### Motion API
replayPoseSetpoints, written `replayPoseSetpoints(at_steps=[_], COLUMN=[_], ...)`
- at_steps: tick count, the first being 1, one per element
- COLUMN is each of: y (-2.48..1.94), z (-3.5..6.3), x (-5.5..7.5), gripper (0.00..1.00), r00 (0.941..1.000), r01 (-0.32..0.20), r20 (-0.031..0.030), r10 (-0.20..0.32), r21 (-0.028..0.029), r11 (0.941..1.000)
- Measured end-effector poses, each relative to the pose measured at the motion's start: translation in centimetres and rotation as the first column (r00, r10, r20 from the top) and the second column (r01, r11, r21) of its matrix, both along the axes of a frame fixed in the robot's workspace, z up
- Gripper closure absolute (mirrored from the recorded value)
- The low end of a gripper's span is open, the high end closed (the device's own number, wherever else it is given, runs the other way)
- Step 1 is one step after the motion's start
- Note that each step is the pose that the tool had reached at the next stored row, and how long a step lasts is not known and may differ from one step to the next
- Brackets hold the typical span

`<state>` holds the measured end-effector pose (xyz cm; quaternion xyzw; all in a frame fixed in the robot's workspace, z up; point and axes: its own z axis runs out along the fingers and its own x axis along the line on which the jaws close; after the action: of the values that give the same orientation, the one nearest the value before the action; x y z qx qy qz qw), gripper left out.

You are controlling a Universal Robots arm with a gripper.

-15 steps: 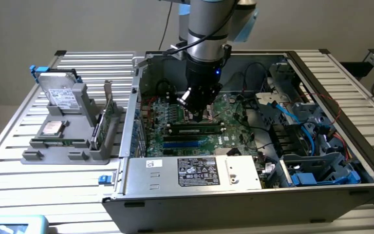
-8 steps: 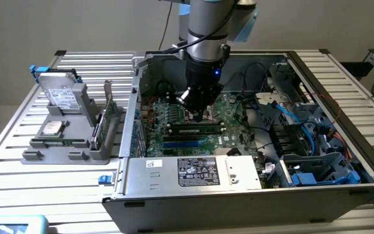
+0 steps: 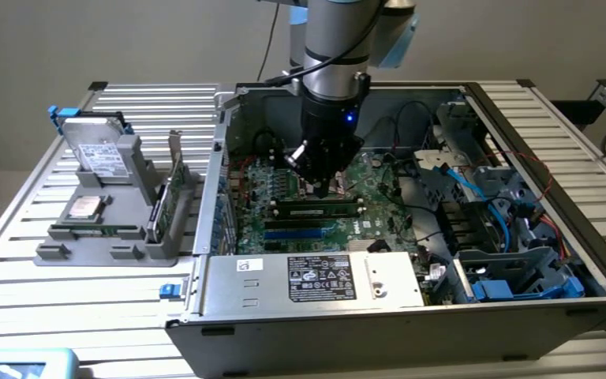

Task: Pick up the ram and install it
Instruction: 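Press down the ram until it locks into place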

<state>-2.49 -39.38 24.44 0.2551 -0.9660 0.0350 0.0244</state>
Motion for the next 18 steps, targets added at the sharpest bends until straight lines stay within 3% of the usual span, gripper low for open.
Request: replayPoseSetpoints(at_steps=[5,18], y=[0.00,-0.02], z=[0.00,0.03], x=[0.00,-0.01], gripper=[0.89,0.89], r00=[0.9992,0.9935], r01=[0.040,0.113], r20=[0.0057,0.0125], r10=[-0.040,-0.113], r21=[-0.0012,-0.0025], r11=[0.9992,0.9936])
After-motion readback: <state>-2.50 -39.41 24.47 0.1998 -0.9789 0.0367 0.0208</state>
